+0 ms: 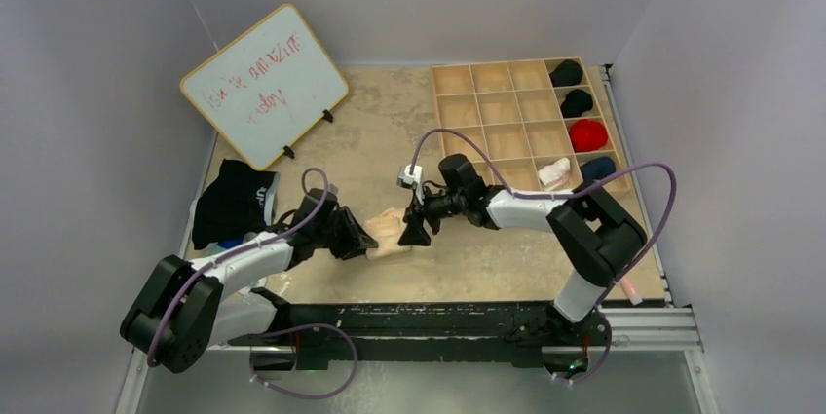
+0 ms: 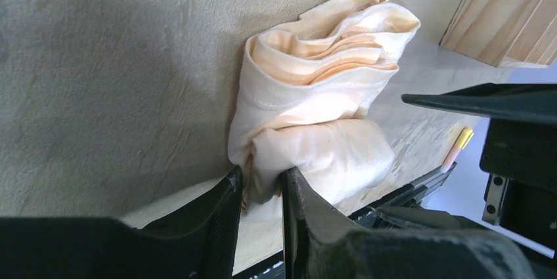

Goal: Roll the underwear
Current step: Roll the underwear to the center of the board.

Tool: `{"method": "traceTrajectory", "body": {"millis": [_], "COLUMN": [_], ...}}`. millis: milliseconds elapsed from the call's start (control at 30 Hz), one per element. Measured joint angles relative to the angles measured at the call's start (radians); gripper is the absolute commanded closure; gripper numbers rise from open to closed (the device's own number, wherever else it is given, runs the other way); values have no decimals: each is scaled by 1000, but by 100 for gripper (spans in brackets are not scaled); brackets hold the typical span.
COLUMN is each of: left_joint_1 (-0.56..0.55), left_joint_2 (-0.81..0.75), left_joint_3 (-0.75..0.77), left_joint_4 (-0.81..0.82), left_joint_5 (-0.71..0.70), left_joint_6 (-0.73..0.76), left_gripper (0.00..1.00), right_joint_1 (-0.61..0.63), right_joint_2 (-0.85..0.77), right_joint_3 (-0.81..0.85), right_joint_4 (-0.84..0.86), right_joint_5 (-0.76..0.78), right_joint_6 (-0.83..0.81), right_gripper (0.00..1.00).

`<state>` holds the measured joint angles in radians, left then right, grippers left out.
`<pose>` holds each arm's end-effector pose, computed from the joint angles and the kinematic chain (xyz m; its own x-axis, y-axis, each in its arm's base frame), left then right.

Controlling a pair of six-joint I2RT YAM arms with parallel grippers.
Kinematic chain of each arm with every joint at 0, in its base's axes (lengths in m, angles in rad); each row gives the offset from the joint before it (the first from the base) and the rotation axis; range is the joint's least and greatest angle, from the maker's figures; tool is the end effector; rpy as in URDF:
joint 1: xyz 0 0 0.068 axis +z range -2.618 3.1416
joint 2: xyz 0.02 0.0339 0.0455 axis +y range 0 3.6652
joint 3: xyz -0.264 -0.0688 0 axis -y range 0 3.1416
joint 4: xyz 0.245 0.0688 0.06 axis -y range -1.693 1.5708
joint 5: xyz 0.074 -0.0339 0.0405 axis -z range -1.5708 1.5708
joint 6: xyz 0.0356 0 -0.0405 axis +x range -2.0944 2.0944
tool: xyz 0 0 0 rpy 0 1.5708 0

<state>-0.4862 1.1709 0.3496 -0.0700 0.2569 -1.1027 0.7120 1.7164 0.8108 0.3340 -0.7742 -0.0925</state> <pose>0.1692 -0.0997 0.1339 -0.8396 -0.5325 -0.1071 -0.3462 0.6765 -0.6500 0.2414 0.2412 0.1652 -0.3235 -0.3665 -0.8724 -0.9462 0.1238 0.2989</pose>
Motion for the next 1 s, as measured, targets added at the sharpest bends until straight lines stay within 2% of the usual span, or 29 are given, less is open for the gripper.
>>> {"method": "traceTrajectory", "body": {"millis": [133, 233, 400, 600, 733, 800, 933, 1000], "left_joint_1": [-2, -2, -5, -6, -6, -6, -6, -6], "left_joint_2": [12, 17, 25, 33, 33, 34, 31, 19], "left_joint_3": [11, 20, 26, 32, 32, 32, 32, 32], "left_joint_4": [-8, -18, -23, -23, -22, -22, -23, -31], "left_joint_5": [0, 0, 1, 5, 6, 6, 3, -12], "left_joint_6": [1, 6, 13, 17, 22, 22, 22, 23], "left_gripper": [75, 75, 75, 75, 75, 75, 69, 64], "right_joint_1": [59, 142, 248, 259, 267, 269, 270, 269], "right_joint_2": [-64, -123, -166, -99, -67, -66, -60, -34], "right_joint_3": [-32, -87, -170, -164, -162, -162, -150, -120], "right_joint_4": [15, 56, 142, 153, 182, 193, 184, 166], "right_joint_5": [61, 117, 198, 294, 347, 356, 362, 356], "right_joint_6": [-124, -246, -447, -587, -631, -639, -628, -602], "right_gripper": [29, 25, 30, 49, 76, 86, 100, 100]}}
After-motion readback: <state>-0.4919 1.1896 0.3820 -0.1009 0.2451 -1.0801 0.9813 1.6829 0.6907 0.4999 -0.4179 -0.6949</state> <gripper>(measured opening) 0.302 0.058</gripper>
